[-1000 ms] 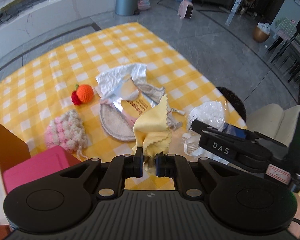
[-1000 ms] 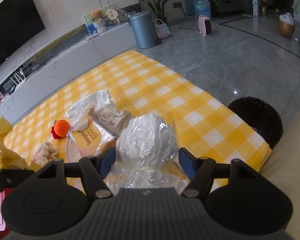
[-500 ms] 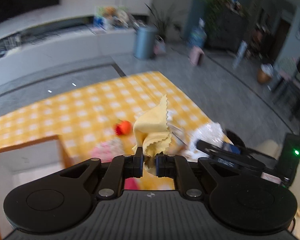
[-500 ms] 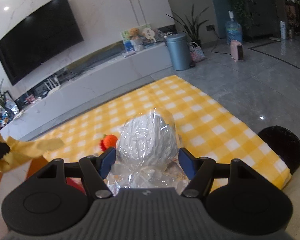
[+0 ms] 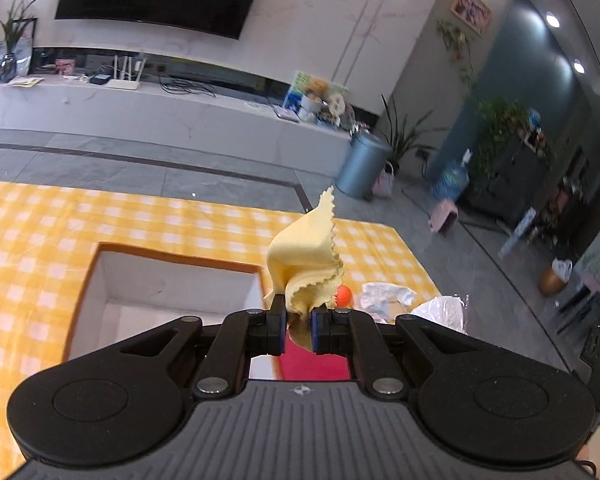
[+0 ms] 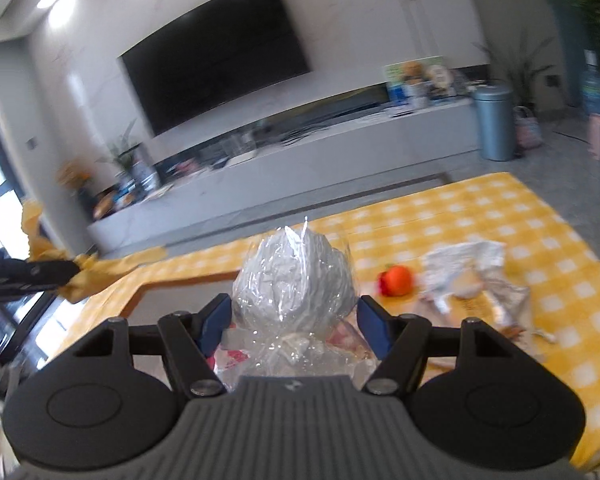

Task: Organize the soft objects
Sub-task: 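Carry both items to the cardboard box and open the right tool over it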

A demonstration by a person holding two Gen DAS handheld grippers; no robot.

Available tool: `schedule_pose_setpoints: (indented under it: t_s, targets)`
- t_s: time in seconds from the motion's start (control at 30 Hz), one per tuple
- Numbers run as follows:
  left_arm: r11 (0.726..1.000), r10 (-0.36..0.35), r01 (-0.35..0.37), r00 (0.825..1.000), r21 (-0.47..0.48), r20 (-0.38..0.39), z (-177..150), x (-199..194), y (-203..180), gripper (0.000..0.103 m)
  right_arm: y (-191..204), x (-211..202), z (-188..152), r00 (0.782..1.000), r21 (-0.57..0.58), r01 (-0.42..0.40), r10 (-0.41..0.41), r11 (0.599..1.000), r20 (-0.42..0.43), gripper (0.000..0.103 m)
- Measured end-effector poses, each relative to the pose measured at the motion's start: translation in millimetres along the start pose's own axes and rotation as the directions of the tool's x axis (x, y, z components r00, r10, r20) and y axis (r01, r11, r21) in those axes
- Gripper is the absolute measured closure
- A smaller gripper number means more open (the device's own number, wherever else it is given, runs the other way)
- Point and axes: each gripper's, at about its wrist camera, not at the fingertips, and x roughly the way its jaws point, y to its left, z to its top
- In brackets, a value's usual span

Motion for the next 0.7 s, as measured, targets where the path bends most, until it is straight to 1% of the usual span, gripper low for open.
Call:
schedule_pose_setpoints:
  t_s: [0.07,0.17,0.23,0.3,0.37,0.4,0.47,0.53,0.63,0.7]
  targets:
    - [1.000,0.022,-0.022,0.999,-0.005,0.036,-5.9,-1.3,8.8,0.091,17.4,2.9,-4.5,0.999,-0.035,-0.042,0.042,0.998,-0.017,0.035]
    - [0.997,0.071,-0.070,0.995,-0.016,0.064,-15.1,-3.7,26.5,0.091,36.8,7.2,-8.4,0.996,-0.071,-0.081,0.078,0.994,-0.036,0.035]
    - [0.996,0.087,-0.085,0.994,-0.030,0.063,-21.1,-0.1,35.7,0.091,47.9,11.8,-10.6,0.995,-0.097,-0.086,0.081,0.992,-0.050,0.035]
    - [0.991,0.129,-0.125,0.989,-0.052,0.074,-29.2,-1.1,47.1,0.091,55.6,18.3,-11.7,0.995,-0.113,-0.080,0.073,0.990,-0.064,0.035]
    - [0.985,0.165,-0.161,0.984,-0.060,0.064,-35.9,2.9,56.9,0.091,62.9,27.3,-12.7,0.995,-0.120,-0.079,0.070,0.990,-0.076,0.035]
    - [0.984,0.171,-0.168,0.984,-0.067,0.056,-41.7,-0.4,66.3,0.091,67.1,31.3,-13.2,0.994,-0.117,-0.079,0.070,0.990,-0.079,0.035]
    - [0.985,0.162,-0.158,0.986,-0.075,0.045,-45.2,0.7,75.6,0.091,74.0,38.7,-13.2,0.995,-0.114,-0.075,0.067,0.991,-0.078,0.035]
    - [0.986,0.142,-0.137,0.988,-0.090,0.053,-48.8,-5.8,87.5,0.091,83.6,45.4,-11.8,0.995,-0.122,-0.078,0.069,0.989,-0.077,0.035]
    - [0.990,0.104,-0.097,0.992,-0.099,0.065,-52.1,-13.5,96.5,0.091,102.4,58.2,-14.3,0.992,-0.148,-0.096,0.081,0.984,-0.102,0.035]
    - [0.993,0.083,-0.076,0.994,-0.094,0.068,-54.1,-13.8,100.2,0.091,114.0,69.8,-17.6,0.991,-0.177,-0.078,0.057,0.981,-0.119,0.035]
